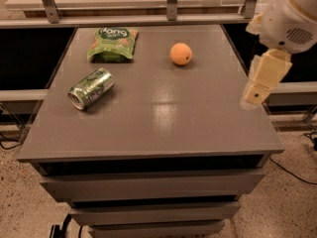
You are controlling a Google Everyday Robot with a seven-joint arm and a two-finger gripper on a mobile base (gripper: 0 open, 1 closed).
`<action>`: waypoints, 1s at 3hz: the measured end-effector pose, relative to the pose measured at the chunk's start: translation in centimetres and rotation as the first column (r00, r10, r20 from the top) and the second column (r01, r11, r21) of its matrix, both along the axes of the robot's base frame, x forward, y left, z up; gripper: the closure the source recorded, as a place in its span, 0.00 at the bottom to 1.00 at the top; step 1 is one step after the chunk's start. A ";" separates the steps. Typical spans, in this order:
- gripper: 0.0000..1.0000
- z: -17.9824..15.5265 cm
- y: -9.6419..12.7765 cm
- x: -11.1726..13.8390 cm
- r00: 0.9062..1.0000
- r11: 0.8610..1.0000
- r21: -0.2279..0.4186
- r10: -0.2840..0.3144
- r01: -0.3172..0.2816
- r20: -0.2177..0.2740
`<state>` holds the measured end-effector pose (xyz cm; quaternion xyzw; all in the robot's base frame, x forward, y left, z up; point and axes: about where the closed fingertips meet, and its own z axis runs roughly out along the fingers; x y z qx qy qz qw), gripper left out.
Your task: Pick orange
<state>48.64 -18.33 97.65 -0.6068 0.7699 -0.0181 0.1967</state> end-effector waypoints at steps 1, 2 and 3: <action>0.00 -1.4 3.8 5.7 1.000 0.998 0.054 0.011 -0.012 0.007; 0.00 -3.0 6.9 10.8 1.000 0.993 0.120 -0.007 0.004 0.025; 0.00 -4.9 8.7 15.1 0.998 0.976 0.208 -0.062 0.056 0.024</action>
Offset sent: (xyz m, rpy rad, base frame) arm 0.1709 0.1039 -0.0466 0.2028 -0.0581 -0.0334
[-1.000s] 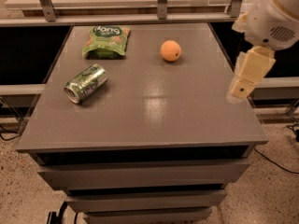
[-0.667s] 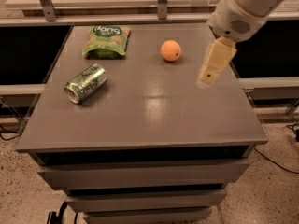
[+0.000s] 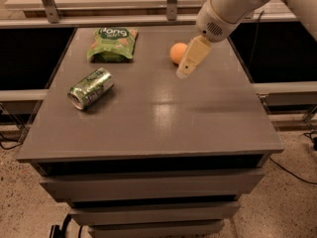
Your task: Pick orange
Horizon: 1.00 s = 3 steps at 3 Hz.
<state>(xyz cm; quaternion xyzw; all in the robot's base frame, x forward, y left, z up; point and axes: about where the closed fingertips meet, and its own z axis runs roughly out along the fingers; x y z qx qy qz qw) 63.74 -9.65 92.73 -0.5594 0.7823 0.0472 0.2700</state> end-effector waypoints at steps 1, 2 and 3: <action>0.00 -2.3 0.2 4.2 0.997 0.991 0.109 -0.083 0.083 -0.009; 0.00 -4.2 0.2 7.4 0.988 0.968 0.199 -0.151 0.152 -0.022; 0.00 -5.8 0.2 9.6 0.981 0.941 0.280 -0.189 0.192 -0.038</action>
Offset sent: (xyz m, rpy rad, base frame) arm 0.1138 -0.0055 -0.0590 0.3181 -0.0002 -0.2474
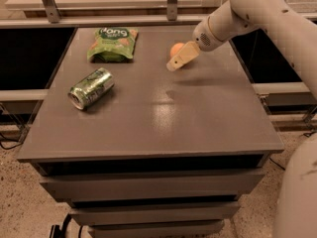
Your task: Pick orange
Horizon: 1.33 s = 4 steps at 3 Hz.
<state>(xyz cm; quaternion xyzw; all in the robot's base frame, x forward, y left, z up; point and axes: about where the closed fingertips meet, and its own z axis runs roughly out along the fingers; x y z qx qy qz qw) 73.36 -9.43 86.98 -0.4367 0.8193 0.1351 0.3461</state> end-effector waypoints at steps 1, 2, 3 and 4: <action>0.00 -1.2 0.1 1.6 1.000 0.998 0.065 -0.021 0.021 0.001; 0.18 -2.3 0.7 2.4 1.000 0.994 0.107 -0.019 0.019 -0.004; 0.41 -2.7 1.5 2.6 1.000 0.991 0.134 0.009 -0.008 -0.009; 0.64 -2.3 1.8 1.8 0.998 0.984 0.167 0.060 -0.058 -0.008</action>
Offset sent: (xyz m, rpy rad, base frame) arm 0.0338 0.0091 -0.0295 0.1563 -0.0009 -0.0241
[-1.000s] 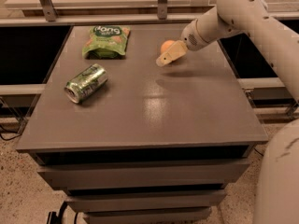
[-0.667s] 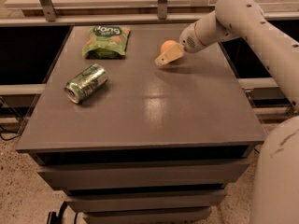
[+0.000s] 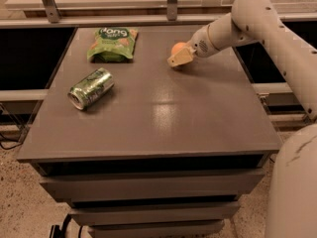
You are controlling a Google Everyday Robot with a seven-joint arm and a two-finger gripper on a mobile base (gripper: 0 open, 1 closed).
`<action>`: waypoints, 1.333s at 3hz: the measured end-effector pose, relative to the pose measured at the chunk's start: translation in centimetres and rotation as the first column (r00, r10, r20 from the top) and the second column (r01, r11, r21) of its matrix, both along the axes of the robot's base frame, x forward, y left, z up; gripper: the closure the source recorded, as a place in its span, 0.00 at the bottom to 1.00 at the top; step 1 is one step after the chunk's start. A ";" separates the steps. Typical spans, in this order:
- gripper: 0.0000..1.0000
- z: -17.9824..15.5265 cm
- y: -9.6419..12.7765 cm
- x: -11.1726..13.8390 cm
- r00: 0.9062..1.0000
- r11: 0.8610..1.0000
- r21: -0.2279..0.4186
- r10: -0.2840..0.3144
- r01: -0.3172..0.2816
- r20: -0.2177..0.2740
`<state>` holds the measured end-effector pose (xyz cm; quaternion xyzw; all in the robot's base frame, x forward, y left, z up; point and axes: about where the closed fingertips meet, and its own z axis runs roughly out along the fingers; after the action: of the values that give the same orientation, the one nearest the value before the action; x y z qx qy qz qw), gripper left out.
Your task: Pick orange
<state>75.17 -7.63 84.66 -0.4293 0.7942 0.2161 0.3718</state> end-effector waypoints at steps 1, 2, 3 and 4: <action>0.88 2.5 0.5 -1.9 0.996 0.995 0.043 0.090 -0.091 0.026; 1.00 6.6 1.4 -4.1 0.979 0.978 0.077 0.190 -0.196 0.072; 1.00 10.7 1.9 -6.0 0.957 0.958 0.088 0.261 -0.274 0.129; 1.00 13.6 2.2 -7.6 0.922 0.931 0.083 0.336 -0.356 0.191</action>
Offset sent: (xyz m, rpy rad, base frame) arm -0.0691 0.0140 0.1237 0.1306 -0.1234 0.3153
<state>67.61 -5.41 98.23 -0.5578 0.6563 0.2860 0.4199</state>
